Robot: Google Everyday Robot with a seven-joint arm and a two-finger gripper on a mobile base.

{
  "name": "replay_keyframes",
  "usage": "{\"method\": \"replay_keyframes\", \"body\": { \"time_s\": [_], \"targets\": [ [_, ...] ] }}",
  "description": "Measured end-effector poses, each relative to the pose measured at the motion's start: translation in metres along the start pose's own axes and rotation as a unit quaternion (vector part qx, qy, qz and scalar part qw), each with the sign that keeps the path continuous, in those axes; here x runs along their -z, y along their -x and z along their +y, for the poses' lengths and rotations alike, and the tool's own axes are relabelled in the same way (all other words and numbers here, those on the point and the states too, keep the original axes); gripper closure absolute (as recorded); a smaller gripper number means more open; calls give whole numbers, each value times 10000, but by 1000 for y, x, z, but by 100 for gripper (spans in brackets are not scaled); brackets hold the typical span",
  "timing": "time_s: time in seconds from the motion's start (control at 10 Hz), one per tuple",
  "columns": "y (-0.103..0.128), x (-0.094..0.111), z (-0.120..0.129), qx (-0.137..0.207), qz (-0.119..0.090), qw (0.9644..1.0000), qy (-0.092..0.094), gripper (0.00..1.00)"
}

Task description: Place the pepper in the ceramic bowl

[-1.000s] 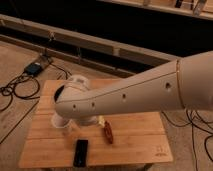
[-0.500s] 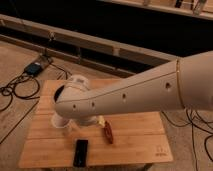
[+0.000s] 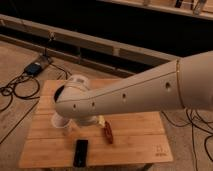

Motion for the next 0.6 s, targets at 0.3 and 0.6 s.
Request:
{"method": "replay_keyframes", "body": {
  "time_s": [0.3,0.6],
  "targets": [
    [17,3,-7,-109,194,9997,43,35],
    [36,3,-13,-208,357,9990,169,35]
  ]
}}
